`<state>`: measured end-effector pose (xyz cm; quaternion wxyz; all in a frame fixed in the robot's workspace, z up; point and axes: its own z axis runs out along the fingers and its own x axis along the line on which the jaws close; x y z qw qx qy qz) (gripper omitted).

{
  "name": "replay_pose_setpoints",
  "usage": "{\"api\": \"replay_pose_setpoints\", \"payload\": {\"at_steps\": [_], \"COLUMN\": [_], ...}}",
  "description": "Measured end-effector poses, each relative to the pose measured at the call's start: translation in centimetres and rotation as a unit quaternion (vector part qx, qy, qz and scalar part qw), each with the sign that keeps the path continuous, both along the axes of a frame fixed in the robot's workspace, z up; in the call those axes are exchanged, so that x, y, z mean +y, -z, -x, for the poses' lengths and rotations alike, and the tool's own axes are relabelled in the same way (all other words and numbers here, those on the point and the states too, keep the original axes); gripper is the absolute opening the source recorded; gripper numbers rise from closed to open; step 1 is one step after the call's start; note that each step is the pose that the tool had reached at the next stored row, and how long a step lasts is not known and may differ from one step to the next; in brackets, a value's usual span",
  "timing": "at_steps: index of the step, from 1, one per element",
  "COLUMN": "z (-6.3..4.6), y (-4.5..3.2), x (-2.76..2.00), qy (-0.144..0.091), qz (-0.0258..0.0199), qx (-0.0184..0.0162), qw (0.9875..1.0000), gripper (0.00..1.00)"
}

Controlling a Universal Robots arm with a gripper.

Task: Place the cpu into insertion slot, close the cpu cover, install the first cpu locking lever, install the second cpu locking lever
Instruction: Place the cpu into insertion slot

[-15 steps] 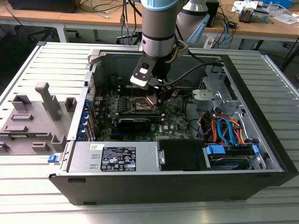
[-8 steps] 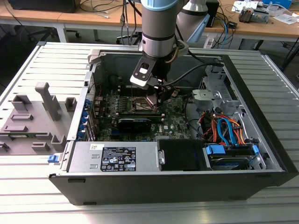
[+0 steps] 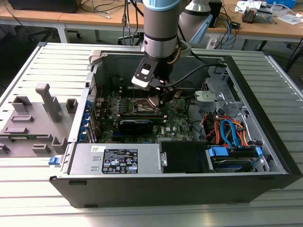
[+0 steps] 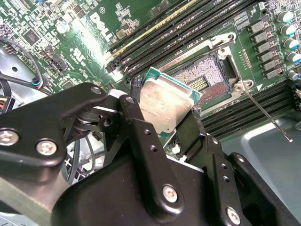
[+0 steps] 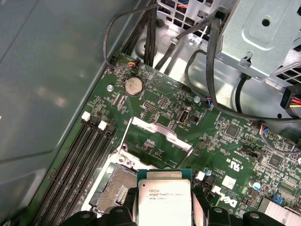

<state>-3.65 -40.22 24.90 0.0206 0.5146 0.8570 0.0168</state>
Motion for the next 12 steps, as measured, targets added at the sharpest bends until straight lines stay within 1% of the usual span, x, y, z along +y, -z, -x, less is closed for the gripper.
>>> {"api": "replay_pose_setpoints", "payload": {"at_steps": [12], "z": [0.0], "y": [0.0], "x": [0.0], "qy": [0.006], "qz": [0.0], "qx": [0.0], "qw": [1.0], "gripper": [0.55]}}
